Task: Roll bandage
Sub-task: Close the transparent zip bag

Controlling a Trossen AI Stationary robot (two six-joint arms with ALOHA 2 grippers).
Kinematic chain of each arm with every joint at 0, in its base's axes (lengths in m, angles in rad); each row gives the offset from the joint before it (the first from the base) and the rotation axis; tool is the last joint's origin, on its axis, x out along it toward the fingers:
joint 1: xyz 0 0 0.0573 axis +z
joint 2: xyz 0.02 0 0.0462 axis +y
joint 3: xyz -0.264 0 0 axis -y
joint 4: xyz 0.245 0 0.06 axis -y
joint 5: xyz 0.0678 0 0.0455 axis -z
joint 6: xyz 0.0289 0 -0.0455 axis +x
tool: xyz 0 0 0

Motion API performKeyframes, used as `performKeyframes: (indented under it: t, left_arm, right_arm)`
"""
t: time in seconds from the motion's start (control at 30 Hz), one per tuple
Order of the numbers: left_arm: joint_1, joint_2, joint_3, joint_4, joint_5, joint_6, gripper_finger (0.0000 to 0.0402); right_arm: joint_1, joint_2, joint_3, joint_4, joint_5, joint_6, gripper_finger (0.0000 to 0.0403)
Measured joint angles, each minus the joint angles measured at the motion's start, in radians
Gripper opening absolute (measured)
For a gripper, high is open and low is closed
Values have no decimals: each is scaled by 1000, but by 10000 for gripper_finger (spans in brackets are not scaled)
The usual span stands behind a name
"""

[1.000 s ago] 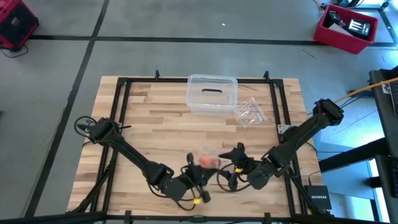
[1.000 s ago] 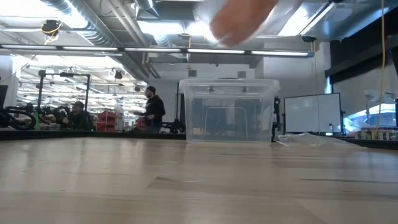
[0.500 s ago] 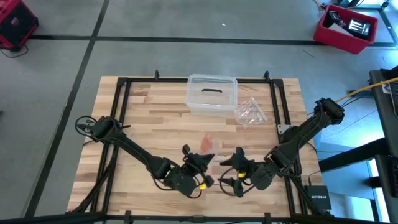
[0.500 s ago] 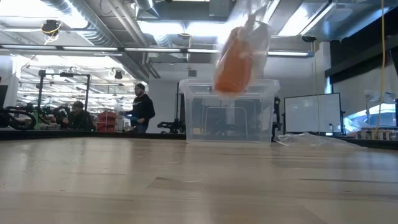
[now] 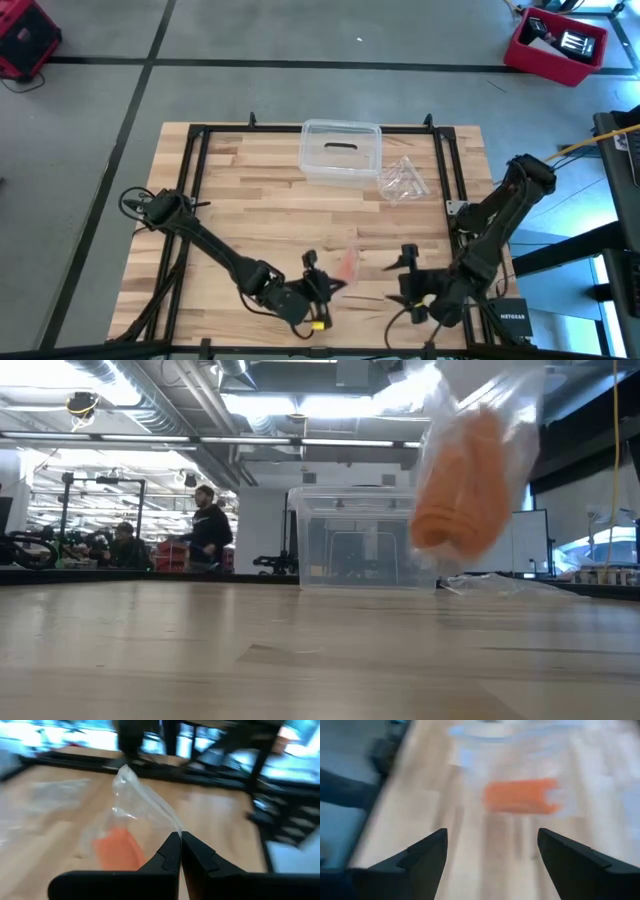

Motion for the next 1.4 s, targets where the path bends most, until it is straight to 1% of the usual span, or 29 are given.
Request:
performKeyframes:
  t: [0.07, 0.1, 0.17, 0.27, 0.33, 0.4, 0.5, 0.6, 0.67, 0.77, 0.87, 0.9, 0.93, 1.03, 1.13, 1.2, 1.3, 1.4]
  left_arm:
    - [-7, 0, 0, 0, 71, 19, 1]
    - [-12, 0, 0, 0, 92, 26, 1]
    - [-19, 0, 0, 1, 121, 37, 1]
    - [-21, 1, 0, -1, 177, 37, 1]
    - [-23, 1, 0, 0, 208, 37, 1]
    - [-23, 1, 0, 0, 215, 37, 1]
    - [-27, 1, 0, -1, 217, 39, 1]
    - [-29, 1, 0, -5, 217, 32, 1]
    - [-30, 1, 0, -20, 217, 12, 1]
    - [-29, 1, 0, -33, 217, -24, 1]
    - [-25, 1, 0, -30, 217, -44, 4]
    - [-22, 1, 0, -29, 216, -45, 6]
    - [-18, 1, 0, -29, 216, -49, 8]
    - [-4, 1, 0, -29, 216, -72, 24]
    - [6, -1, 0, -35, 215, -57, 58]
    - [8, -22, -1, -52, 220, -38, 86]
    - [-2, -96, 1, -128, 224, -44, 125]
    - [-38, -134, 3, -227, 170, -80, 147]
  right_arm:
    - [-10, 18, -1, -2, 52, -44, 310]
    - [-21, 28, -1, 14, 58, -79, 310]
    - [-36, 51, -1, 67, 57, -162, 306]
    - [-65, 74, -2, 176, 45, -302, 289]
    - [-95, 87, -1, 248, -10, -372, 273]
    - [-134, 107, -1, 299, -72, -414, 257]
    - [-179, 132, -1, 377, -198, -476, 233]
    - [-194, 149, -1, 457, -293, -519, 203]
    - [-191, 149, -1, 476, -320, -531, 173]
    - [-187, 149, -1, 448, -321, -528, 110]
    - [-177, 149, -1, 425, -320, -518, 33]
    - [-177, 148, -1, 416, -320, -518, 17]
    - [-177, 148, -1, 406, -320, -517, 11]
    - [-176, 147, -1, 385, -299, -503, 16]
    - [-176, 128, -1, 338, -294, -485, 5]
    - [-165, 113, -1, 290, -284, -446, 7]
    - [-134, 97, -1, 205, -202, -382, 4]
    - [-86, 94, -9, 180, -98, -328, 6]
